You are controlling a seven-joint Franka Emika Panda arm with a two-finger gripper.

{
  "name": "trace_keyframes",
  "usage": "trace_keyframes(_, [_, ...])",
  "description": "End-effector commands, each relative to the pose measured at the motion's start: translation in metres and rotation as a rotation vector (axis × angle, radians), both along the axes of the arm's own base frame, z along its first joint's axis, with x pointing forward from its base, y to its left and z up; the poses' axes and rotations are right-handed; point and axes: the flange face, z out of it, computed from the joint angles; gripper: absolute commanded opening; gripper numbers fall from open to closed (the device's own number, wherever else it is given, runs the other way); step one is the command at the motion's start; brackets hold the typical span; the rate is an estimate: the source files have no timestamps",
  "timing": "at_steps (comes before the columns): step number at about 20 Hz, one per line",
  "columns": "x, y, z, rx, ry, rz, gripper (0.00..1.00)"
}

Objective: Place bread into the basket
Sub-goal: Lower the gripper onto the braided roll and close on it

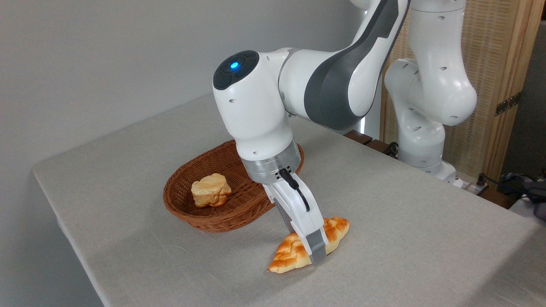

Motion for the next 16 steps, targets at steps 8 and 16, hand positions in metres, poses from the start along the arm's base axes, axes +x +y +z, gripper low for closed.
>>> trace_keyframes(8, [0.0017, -0.0005, -0.0118, 0.014, -0.003, -0.035, 0.36])
trace_keyframes(16, [0.0009, -0.0004, -0.008, 0.01, -0.006, -0.035, 0.33])
